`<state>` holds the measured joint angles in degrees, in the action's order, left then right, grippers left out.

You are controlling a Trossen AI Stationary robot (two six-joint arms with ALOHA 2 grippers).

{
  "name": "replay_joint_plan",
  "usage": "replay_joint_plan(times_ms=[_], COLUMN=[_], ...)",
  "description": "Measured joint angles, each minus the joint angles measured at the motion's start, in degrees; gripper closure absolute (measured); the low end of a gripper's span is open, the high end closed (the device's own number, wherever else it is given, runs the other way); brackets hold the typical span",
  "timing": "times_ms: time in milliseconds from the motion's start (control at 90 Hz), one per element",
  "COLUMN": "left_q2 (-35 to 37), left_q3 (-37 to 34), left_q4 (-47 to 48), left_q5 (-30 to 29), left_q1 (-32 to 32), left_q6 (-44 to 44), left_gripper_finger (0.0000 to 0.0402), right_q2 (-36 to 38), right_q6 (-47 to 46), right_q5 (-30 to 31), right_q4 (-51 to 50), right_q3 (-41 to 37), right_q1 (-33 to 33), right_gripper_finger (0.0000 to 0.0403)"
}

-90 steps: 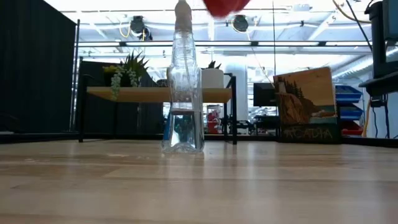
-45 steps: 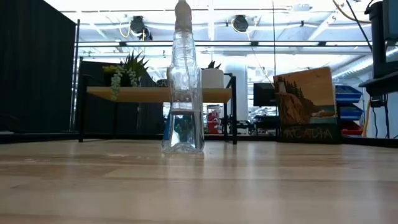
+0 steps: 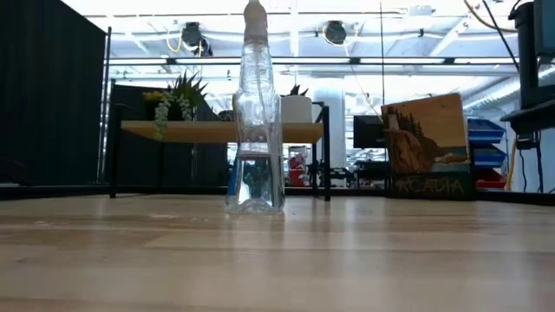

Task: Apply microfiber cloth
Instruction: Wipe the back of the cellphone using the pink microfiber cloth

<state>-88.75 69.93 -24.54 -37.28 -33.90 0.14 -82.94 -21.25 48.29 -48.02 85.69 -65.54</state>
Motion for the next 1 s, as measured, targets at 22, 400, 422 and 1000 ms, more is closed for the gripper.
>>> replay_joint_plan(times_ms=[22, 400, 422, 1000], left_q2=[0.0, -3.6, -4.2, -22.3], left_q3=[0.0, 0.0, 0.0, 0.2], left_q4=[3.1, 47.2, 48.8, 50.2], left_q5=[-0.9, -5.6, -5.5, 7.7], left_q1=[-0.1, -1.5, -1.7, -4.9], left_q6=[0.7, -16.0, -17.4, -33.0], left_gripper_finger=[0.0391, 0.0391, 0.0391, 0.0382], right_q2=[-0.2, -0.5, -0.5, -0.5], right_q6=[-0.9, -8.7, -9.0, -9.2], right_q5=[0.0, 1.3, 1.2, -0.7], right_q4=[-0.7, -1.6, -1.6, 0.7], right_q3=[0.0, -7.6, -8.0, -10.7], right_q1=[0.0, 3.2, 3.6, 8.6], right_gripper_finger=[0.0394, 0.0394, 0.0394, 0.0394])
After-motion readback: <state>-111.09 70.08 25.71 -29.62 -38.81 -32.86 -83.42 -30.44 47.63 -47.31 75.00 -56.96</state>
